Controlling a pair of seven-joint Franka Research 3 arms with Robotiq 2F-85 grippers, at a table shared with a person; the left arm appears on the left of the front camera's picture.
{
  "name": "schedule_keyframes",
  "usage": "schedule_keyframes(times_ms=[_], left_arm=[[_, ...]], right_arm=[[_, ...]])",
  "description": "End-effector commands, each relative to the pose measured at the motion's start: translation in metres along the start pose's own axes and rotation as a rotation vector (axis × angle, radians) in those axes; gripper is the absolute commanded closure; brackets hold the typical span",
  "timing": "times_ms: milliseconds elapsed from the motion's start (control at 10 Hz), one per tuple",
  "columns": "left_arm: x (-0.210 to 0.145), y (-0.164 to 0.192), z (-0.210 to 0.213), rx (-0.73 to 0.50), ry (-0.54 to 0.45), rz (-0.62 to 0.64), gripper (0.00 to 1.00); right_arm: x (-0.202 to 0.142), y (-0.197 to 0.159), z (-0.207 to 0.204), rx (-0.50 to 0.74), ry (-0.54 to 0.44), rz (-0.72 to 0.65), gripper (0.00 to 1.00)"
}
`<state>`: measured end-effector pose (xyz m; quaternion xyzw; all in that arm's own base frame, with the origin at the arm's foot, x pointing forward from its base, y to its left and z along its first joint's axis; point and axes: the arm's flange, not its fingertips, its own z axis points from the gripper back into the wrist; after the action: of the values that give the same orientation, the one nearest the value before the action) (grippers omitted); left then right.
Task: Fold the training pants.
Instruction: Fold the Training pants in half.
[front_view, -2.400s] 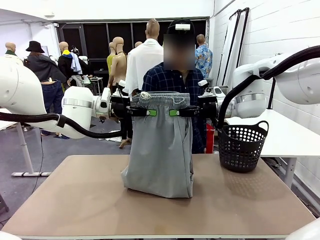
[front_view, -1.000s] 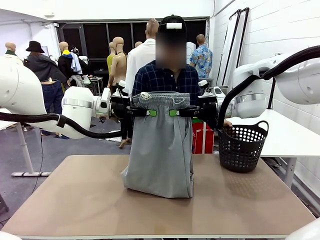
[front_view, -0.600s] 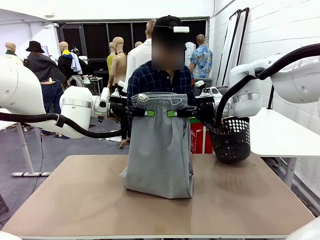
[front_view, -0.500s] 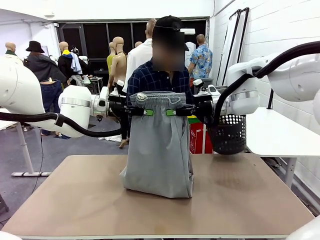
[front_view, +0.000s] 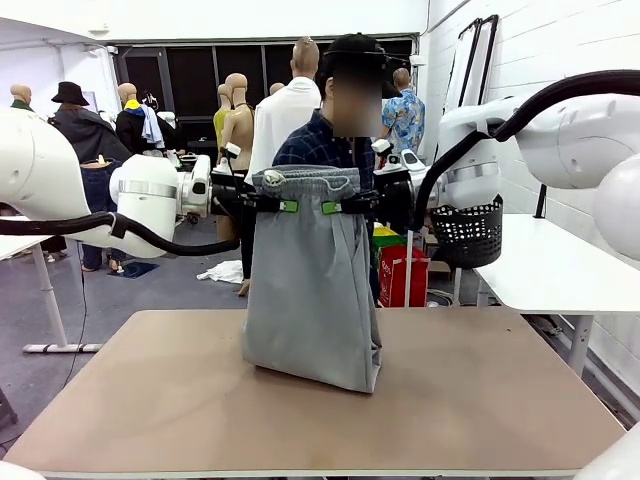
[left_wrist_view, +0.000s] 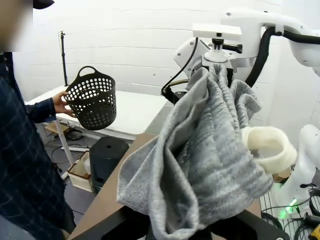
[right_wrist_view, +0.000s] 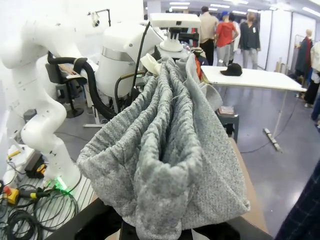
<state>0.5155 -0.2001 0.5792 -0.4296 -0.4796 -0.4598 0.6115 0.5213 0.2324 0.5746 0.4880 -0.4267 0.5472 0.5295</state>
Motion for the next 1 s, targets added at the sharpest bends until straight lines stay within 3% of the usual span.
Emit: schedule_keyframes(times_ms=[0, 400, 600, 900], left_arm=[[0.026, 0.018, -0.007, 0.026, -0.001, 0.013, 1.0], [0.059, 0.051, -0.018, 0.095, -0.018, 0.013, 1.0], [0.07, 0.065, -0.017, 0.196, -0.019, 0.002, 1.0], [0.063, 0.052, -0.009, 0.284, 0.009, -0.005, 1.0]], right_arm=[[0.021, -0.024, -0.006, 0.014, 0.026, 0.003, 1.0], [0.079, -0.07, -0.005, 0.027, 0.034, 0.05, 1.0], [0.102, -0.094, -0.006, 0.045, 0.031, 0.089, 1.0], [0.096, -0.103, -0.004, 0.093, 0.015, 0.07, 1.0]])
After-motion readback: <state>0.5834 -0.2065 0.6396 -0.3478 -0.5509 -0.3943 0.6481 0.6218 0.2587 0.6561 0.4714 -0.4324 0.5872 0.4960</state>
